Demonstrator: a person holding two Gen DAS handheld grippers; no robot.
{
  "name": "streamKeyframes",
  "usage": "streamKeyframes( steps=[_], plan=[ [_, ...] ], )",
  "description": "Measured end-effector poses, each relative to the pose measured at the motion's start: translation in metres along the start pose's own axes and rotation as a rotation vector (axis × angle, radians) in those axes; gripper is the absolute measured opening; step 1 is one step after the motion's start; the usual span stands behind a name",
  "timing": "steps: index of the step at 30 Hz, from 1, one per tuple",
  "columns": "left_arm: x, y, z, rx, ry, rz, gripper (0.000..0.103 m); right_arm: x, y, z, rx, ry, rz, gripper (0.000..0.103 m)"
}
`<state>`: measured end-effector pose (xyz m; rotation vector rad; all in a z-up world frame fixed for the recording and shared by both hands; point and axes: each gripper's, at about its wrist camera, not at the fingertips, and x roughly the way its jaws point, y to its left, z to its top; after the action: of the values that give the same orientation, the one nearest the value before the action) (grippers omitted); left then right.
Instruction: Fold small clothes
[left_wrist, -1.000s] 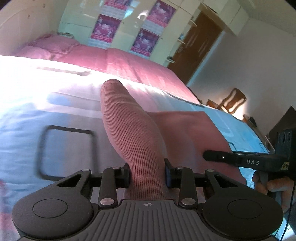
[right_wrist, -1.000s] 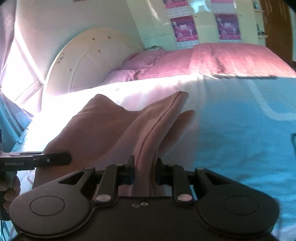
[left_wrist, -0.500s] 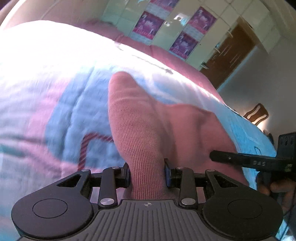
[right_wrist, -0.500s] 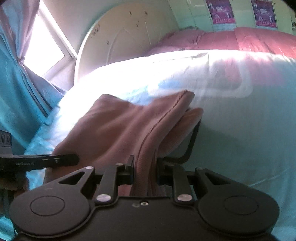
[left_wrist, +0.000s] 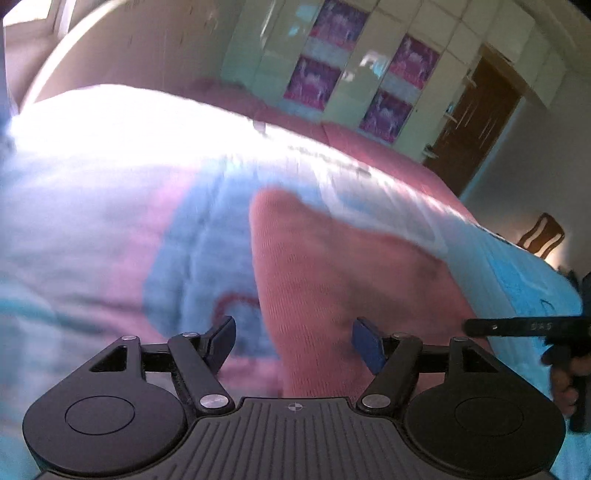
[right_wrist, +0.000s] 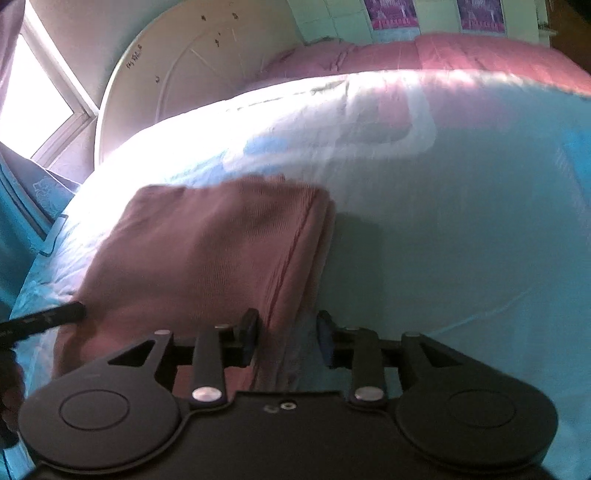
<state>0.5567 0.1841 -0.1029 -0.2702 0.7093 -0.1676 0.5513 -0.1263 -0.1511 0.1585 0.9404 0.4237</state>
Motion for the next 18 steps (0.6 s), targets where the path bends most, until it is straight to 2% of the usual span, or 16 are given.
streamKeyframes(
  steps=[1, 2, 3, 4, 5, 8, 9, 10, 11, 18],
  plan=[
    [-0.003, -0.003, 0.005, 0.027, -0.018, -0.004, 0.068, -0.005, 0.002, 0.004, -0.019, -0.016, -0.004, 0.026],
    [-0.003, -0.007, 0.010, 0.053, -0.025, -0.021, 0.061, -0.006, 0.005, 0.010, -0.038, -0.031, -0.013, 0.023],
    [0.000, -0.010, 0.014, 0.072, -0.022, -0.035, 0.051, -0.008, 0.009, 0.016, -0.058, -0.049, -0.023, 0.022],
    [0.006, -0.013, 0.019, 0.084, -0.003, -0.051, 0.035, -0.008, 0.014, 0.023, -0.079, -0.068, -0.024, 0.022],
    [0.017, -0.016, 0.023, 0.092, 0.026, -0.074, 0.028, -0.006, 0.020, 0.029, -0.102, -0.081, -0.022, 0.020],
    [0.048, -0.024, 0.024, 0.112, 0.105, -0.065, 0.028, 0.017, 0.030, 0.044, -0.154, -0.051, -0.029, 0.015],
    [0.055, -0.024, 0.025, 0.102, 0.123, -0.065, 0.028, 0.029, 0.030, 0.046, -0.165, -0.019, -0.051, 0.011],
    [0.061, -0.024, 0.025, 0.089, 0.126, -0.070, 0.027, 0.045, 0.027, 0.046, -0.183, 0.027, -0.109, 0.003],
    [0.063, -0.024, 0.027, 0.079, 0.127, -0.070, 0.026, 0.054, 0.025, 0.044, -0.196, 0.043, -0.140, 0.000],
    [0.051, -0.040, 0.026, 0.164, 0.118, -0.008, 0.026, 0.056, 0.024, 0.045, -0.196, 0.026, -0.185, 0.000]
  ],
)
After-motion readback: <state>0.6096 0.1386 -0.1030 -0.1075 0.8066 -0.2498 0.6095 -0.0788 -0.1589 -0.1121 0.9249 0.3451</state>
